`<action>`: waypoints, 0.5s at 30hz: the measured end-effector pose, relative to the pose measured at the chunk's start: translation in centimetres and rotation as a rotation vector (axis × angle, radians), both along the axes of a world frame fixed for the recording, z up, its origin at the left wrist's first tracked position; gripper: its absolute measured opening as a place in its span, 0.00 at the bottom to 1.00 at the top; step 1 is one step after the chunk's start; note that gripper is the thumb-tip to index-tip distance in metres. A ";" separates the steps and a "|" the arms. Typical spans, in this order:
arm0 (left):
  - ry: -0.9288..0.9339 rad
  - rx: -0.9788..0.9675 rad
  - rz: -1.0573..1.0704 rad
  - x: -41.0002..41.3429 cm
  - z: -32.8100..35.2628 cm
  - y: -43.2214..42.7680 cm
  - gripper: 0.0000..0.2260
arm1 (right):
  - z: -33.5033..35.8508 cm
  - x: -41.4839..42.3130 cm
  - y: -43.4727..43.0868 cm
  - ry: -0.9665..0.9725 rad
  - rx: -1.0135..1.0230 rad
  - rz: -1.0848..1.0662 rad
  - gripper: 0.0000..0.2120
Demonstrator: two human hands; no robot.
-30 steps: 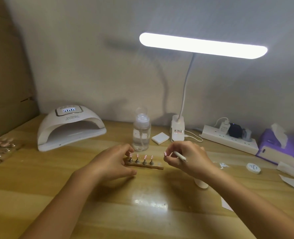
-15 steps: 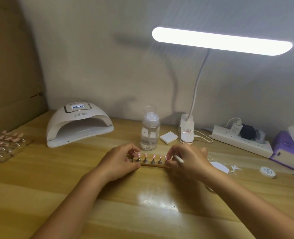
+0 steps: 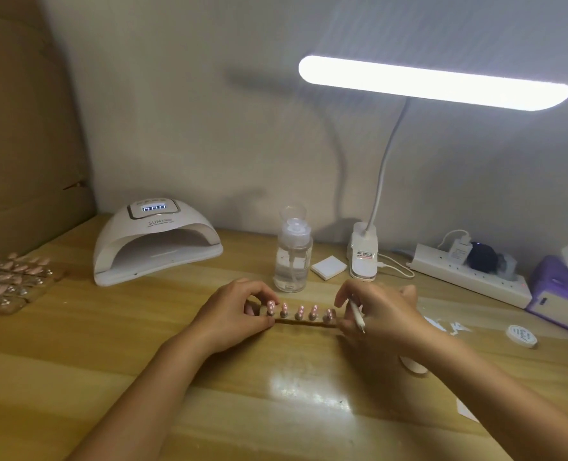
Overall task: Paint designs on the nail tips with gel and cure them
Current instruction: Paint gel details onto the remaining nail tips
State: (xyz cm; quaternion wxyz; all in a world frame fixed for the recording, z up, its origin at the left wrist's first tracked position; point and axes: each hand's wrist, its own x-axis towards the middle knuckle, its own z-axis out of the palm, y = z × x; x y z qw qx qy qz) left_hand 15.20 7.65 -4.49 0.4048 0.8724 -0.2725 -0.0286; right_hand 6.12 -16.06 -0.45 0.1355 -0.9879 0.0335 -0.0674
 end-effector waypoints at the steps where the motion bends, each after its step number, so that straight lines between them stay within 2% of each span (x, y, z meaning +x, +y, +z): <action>1: -0.004 -0.002 0.002 0.0 0.0 0.0 0.11 | 0.3 -0.3 -0.3 0.001 0.000 -0.005 0.09; 3: -0.014 -0.008 0.005 -0.1 -0.1 0.0 0.11 | 1.0 -1.4 -0.8 -0.036 0.023 -0.033 0.13; 10: -0.066 -0.005 0.025 -0.4 -0.1 -0.3 0.11 | 2.9 -6.6 -3.1 -0.330 0.327 -0.156 0.11; 15: -0.133 0.018 0.022 -0.7 -0.1 -0.7 0.11 | 1.9 -10.3 -6.1 -0.396 0.412 -0.258 0.17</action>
